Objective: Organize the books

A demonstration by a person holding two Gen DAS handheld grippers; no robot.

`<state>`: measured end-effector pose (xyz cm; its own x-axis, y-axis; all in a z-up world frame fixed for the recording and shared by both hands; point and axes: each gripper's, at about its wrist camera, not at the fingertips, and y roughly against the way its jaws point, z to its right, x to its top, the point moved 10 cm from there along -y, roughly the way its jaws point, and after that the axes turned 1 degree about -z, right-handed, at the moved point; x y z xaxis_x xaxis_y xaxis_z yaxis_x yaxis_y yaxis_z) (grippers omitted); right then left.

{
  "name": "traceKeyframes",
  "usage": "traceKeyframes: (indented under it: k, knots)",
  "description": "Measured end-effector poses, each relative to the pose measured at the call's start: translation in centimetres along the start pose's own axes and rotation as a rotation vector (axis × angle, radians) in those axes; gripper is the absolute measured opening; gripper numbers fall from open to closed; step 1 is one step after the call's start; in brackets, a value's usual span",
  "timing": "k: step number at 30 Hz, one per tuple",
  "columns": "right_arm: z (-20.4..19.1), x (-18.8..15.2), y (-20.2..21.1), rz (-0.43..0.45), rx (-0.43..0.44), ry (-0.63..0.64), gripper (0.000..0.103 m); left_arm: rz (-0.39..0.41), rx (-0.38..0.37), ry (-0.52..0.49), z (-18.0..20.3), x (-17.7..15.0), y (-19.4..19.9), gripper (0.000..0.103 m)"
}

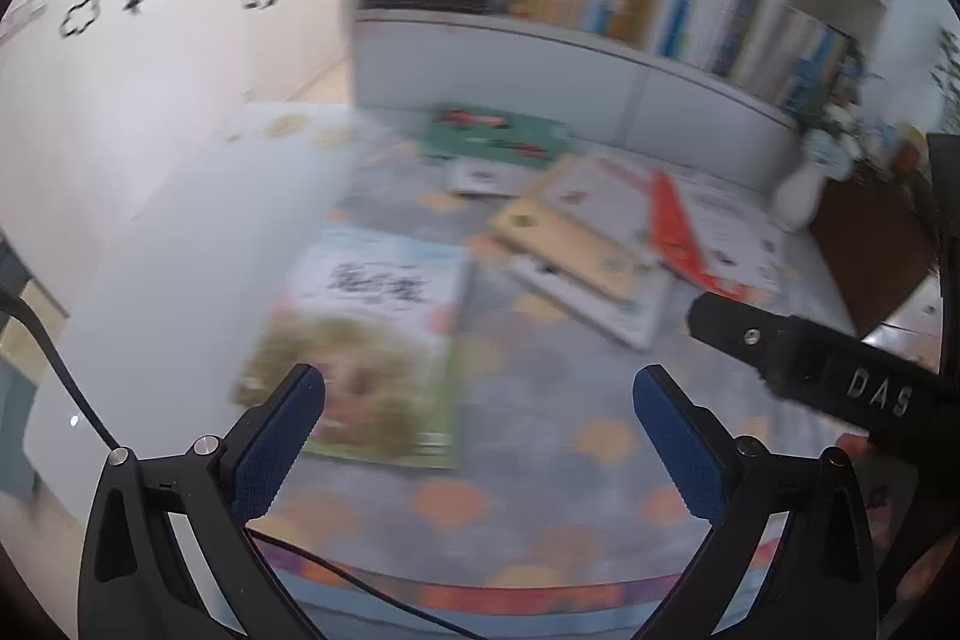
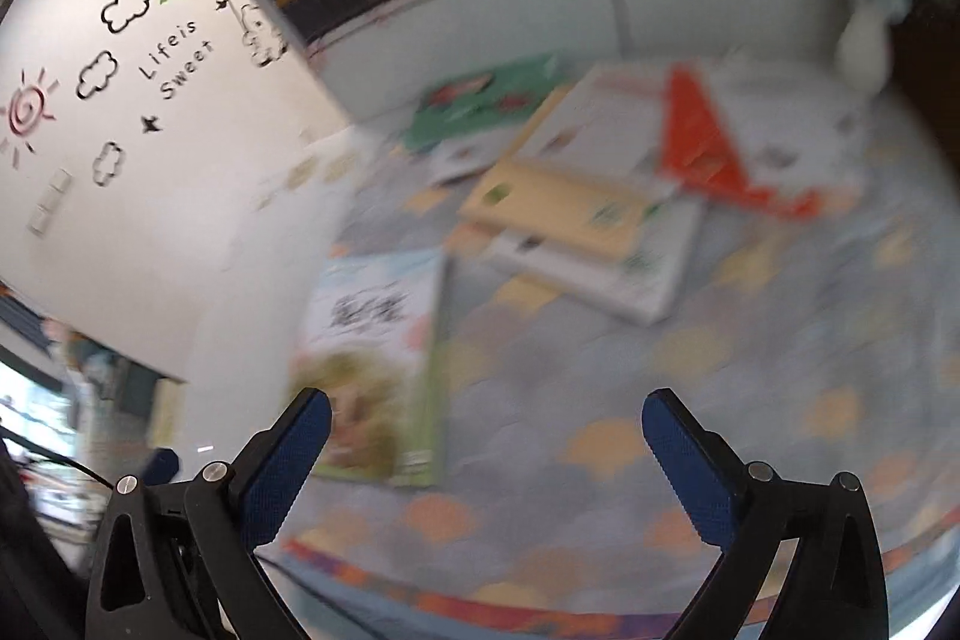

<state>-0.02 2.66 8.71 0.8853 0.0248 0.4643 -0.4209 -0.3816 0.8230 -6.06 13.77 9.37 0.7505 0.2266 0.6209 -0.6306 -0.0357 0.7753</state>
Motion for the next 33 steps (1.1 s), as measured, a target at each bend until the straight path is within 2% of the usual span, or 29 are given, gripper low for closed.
traceKeyframes:
  k: [3, 7, 10, 13, 17, 22, 27, 33]
  knots:
    - [3.7, 0.0, 2.7, 0.062, -0.001, -0.019, 0.103, -0.031, -0.031, -0.095, 6.6, -0.8, -0.2, 0.103]
    - [10.5, -1.0, 5.0, 0.068, 0.008, -0.119, 0.103, -0.079, -0.053, -0.176, 13.6, -2.3, -1.0, 0.103]
    - [15.0, -2.0, 6.3, 0.057, 0.021, -0.185, 0.103, -0.138, -0.03, -0.228, 17.3, -3.7, -2.2, 0.103]
    - [18.1, -2.9, 7.3, 0.03, -0.009, -0.175, 0.103, -0.211, -0.022, -0.263, 20.5, -5.3, -3.1, 0.103]
    - [21.8, -4.1, 7.9, -0.02, -0.098, -0.149, 0.103, -0.306, -0.059, -0.267, 23.3, -7.2, -4.5, 0.103]
    - [25.6, -5.7, 8.0, -0.074, -0.119, -0.206, 0.103, -0.406, -0.111, -0.274, 25.7, -9.6, -6.1, 0.102]
    - [27.7, -6.2, 6.9, -0.12, -0.16, -0.237, 0.103, -0.446, -0.147, -0.304, 27.0, -10.1, -8.0, 0.102]
    - [28.4, -5.6, 4.4, -0.168, -0.207, -0.271, 0.103, -0.495, -0.206, -0.285, 27.0, -9.6, -10.7, 0.102]
